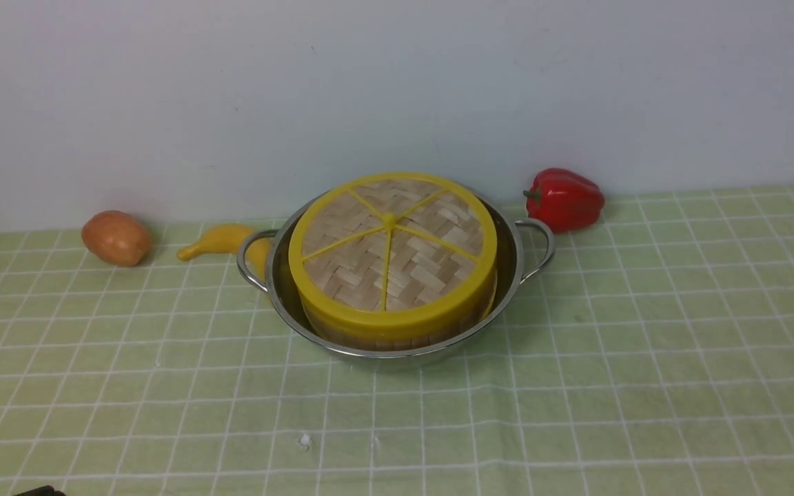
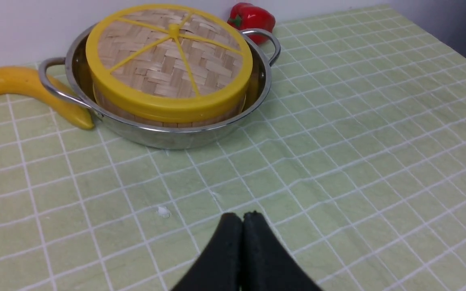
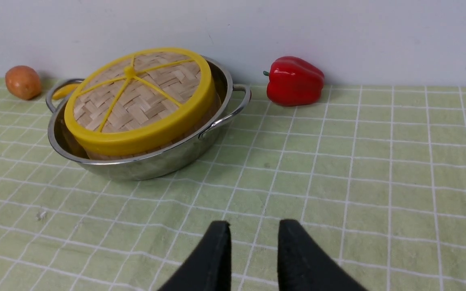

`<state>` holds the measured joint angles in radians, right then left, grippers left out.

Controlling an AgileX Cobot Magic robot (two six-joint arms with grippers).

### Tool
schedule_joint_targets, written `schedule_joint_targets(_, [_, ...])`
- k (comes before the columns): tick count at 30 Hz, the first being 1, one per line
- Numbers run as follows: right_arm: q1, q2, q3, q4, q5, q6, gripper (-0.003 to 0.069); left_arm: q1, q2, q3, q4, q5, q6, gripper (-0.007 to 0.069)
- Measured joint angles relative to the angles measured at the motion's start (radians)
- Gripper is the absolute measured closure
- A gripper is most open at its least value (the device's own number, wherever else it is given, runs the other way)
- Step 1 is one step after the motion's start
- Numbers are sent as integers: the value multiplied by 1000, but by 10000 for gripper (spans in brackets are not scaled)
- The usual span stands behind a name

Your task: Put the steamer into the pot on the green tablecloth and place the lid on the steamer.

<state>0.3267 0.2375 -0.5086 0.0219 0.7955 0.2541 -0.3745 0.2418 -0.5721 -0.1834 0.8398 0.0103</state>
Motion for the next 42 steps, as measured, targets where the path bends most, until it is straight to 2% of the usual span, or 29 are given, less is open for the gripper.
schedule_joint_targets(2, [0, 0, 0, 0, 0, 0, 461, 57, -10, 0, 20, -15, 27, 644])
schedule_joint_targets(4, [0, 0, 0, 3, 0, 0, 452, 190, -28, 19, 81, -89, 95, 640])
schedule_joint_targets(5, [0, 0, 0, 3, 0, 0, 450, 190, -28, 22, 85, -98, 95, 638])
schedule_joint_targets(6, [0, 0, 0, 8, 0, 0, 445, 281, -47, 59, 124, -189, 140, 633])
schedule_joint_targets(11, [0, 0, 0, 13, 0, 0, 423, 454, -127, 280, 190, -448, 185, 624])
schedule_joint_targets(15, [0, 0, 0, 14, 0, 0, 421, 477, -193, 434, 195, -539, 188, 621])
schedule_joint_targets(20, [0, 0, 0, 15, 0, 0, 420, 478, -239, 573, 197, -565, 195, 613])
schedule_joint_targets(42, [-11, -9, 4, -2, -5, -23, 419, 478, -242, 580, 194, -576, 203, 528])
